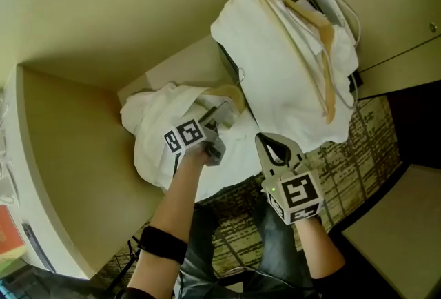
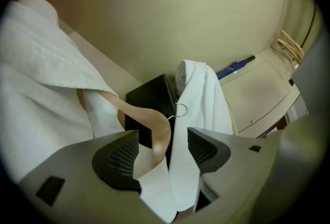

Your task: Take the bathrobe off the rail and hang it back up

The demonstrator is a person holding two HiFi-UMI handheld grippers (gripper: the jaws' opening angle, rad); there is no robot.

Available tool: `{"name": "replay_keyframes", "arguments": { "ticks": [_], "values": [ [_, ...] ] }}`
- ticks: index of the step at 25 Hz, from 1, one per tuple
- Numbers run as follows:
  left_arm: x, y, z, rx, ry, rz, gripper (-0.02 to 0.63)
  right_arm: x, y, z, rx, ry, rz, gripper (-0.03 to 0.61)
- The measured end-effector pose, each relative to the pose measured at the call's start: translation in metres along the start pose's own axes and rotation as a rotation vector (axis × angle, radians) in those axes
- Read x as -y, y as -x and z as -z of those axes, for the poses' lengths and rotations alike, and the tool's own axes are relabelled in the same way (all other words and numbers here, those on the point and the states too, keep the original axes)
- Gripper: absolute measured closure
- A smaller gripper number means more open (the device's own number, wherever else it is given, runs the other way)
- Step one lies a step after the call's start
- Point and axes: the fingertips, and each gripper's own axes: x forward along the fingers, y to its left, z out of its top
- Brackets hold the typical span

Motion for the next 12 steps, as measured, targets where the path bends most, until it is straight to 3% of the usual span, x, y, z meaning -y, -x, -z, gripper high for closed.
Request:
{"name": "replay_keyframes", "arguments": {
  "ticks": [12],
  "values": [
    [-0.048,-0.058,-0.012,0.144,0.221,0.077,0.324,0.003,-0.032,0.023,0.007,0.010,-0.017,0.554]
  ]
}}
